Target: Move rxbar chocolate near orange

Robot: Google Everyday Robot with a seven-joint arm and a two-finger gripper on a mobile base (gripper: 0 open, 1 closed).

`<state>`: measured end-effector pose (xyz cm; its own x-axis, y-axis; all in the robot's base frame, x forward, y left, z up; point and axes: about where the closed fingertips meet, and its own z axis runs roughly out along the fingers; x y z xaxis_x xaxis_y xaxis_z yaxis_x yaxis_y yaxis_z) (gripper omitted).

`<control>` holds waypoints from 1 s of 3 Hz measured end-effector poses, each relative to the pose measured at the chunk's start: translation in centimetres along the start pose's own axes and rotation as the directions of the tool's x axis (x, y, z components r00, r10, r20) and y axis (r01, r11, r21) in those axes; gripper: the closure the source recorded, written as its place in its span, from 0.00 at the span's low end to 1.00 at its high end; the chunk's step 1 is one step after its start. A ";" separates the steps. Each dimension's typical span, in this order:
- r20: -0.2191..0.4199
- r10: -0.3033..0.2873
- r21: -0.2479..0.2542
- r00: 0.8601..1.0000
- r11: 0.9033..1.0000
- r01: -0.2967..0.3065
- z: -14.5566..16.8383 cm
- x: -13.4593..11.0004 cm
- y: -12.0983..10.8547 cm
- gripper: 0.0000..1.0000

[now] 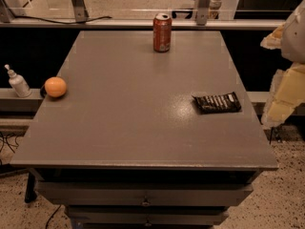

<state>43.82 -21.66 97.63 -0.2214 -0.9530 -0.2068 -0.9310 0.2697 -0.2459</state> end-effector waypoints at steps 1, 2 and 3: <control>0.000 0.000 0.000 1.000 1.000 0.000 0.0 0.0 0.0 0.00; 0.088 0.040 0.006 0.995 0.999 -0.041 1.1 -0.3 -0.7 0.00; 0.230 0.140 -0.036 0.963 0.990 -0.135 4.8 -0.2 -2.7 0.00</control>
Offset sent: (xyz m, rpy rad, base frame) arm 0.0340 0.0053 -0.0272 0.2928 -0.0623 -0.0588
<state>47.79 -21.59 93.79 -0.2770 -0.8484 -0.4511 -0.9024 0.3909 -0.1811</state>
